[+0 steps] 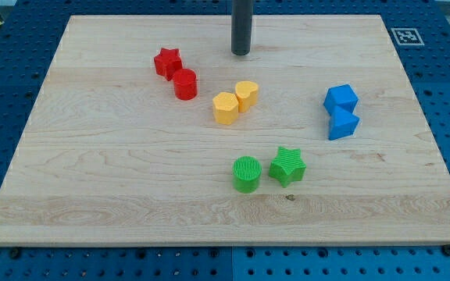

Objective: Slide the blue triangle down a bit

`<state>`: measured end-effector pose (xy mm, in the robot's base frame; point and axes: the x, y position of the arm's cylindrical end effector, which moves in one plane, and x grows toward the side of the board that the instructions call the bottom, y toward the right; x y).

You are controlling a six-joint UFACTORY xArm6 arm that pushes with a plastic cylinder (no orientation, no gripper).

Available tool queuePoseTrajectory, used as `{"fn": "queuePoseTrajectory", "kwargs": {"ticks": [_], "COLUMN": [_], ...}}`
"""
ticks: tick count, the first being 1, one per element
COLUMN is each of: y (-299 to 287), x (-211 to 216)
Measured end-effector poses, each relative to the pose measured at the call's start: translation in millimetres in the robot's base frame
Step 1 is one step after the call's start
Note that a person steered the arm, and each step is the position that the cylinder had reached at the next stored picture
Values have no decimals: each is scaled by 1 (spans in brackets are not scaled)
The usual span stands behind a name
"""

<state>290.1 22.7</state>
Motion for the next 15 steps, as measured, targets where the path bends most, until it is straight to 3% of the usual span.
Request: {"fn": "queuePoseTrajectory", "kwargs": {"ticks": [5,10,12,15], "y": [8,125,111,111], "x": [0,59,81,154]}}
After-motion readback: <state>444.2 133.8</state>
